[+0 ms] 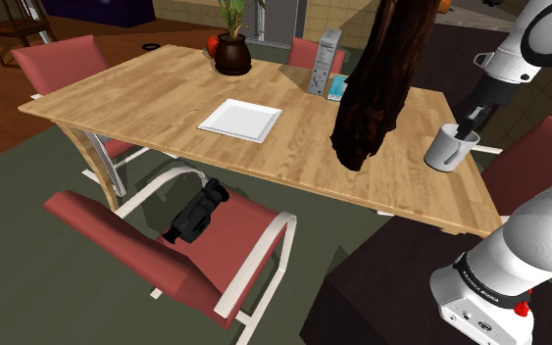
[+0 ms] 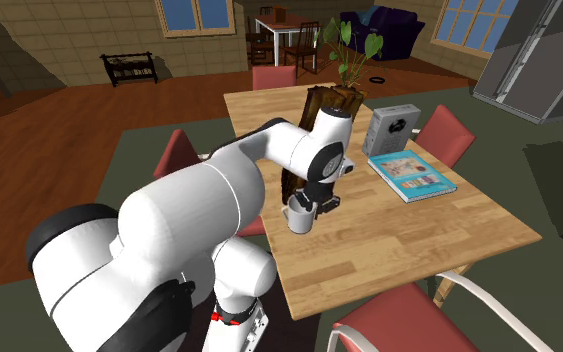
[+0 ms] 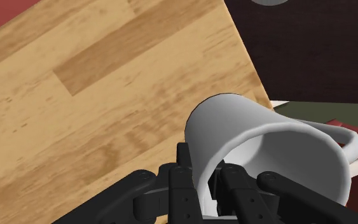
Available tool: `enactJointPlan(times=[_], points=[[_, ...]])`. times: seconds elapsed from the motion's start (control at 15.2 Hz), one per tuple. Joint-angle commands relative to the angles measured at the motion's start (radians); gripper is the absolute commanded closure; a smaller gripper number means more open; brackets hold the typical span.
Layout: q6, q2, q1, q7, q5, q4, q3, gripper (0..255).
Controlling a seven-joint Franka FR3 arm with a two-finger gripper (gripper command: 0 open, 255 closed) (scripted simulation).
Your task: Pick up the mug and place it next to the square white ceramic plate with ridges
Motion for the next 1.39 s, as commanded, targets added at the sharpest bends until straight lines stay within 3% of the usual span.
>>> enactJointPlan(times=[0.0, 0.66, 1.32], points=[[-0.028, -0.002, 0.004, 0.001, 0.008, 0.026, 0.008, 255], [-0.153, 0.003, 0.02, 0.003, 0.04, 0.156, 0.042, 255], [-0.025, 0.226, 0.157, 0.201, 0.196, 0.245, 0.201, 255]])
